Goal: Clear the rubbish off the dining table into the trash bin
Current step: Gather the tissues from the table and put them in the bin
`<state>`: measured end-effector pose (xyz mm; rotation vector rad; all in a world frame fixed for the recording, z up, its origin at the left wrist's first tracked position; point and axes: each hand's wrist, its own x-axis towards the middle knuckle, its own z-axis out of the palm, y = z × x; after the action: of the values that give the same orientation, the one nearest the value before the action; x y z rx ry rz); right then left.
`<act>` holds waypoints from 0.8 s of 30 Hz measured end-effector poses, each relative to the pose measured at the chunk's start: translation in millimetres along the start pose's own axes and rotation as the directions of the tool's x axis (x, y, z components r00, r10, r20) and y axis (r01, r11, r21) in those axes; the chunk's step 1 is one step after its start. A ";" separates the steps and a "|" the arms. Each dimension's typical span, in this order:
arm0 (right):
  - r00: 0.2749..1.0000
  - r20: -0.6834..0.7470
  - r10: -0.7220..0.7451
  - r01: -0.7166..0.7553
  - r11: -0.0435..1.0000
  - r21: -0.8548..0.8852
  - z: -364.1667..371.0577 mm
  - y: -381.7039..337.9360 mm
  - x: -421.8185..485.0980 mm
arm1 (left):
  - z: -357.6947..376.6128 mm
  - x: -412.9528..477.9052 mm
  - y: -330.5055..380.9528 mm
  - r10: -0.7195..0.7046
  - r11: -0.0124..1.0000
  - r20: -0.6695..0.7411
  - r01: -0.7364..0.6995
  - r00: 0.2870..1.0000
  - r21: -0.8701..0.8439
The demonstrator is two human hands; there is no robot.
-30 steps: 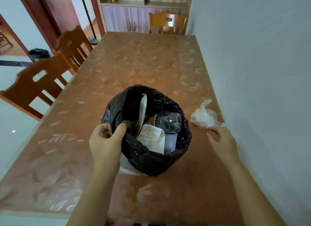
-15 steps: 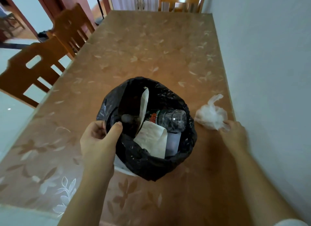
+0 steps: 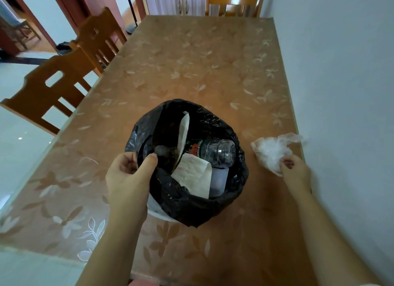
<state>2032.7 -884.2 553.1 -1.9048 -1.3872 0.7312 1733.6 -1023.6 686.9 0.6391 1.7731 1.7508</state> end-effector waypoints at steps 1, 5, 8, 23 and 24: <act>1.000 -0.016 0.001 -0.001 0.999 0.036 -1.4 -4.1 -3.8 | -1.8 -0.8 0.0 -0.005 1.000 0.005 0.005 1.000 -0.004; 0.995 -0.101 0.027 -0.013 0.990 0.139 -10.8 -23.0 -28.1 | -11.3 -5.5 -1.3 -0.023 1.000 0.063 0.023 0.998 -0.007; 0.991 -0.134 0.013 0.010 0.986 0.166 -21.6 -36.5 -56.9 | -22.2 -8.9 -1.0 -0.041 0.999 0.074 0.043 0.996 -0.023; 0.945 -0.201 -0.258 0.318 0.871 0.376 -64.2 -153.9 -171.6 | -88.7 -18.3 11.0 0.010 0.999 0.143 -0.004 0.990 -0.041; 0.940 -0.193 -0.280 0.335 0.858 0.390 -64.3 -162.5 -176.2 | -91.2 -18.1 12.2 0.013 0.999 0.144 -0.007 0.990 -0.039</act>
<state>1936.5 -1029.5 729.7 -1.3317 -1.2897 0.6663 1683.8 -1102.2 699.2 0.7401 1.6373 1.6969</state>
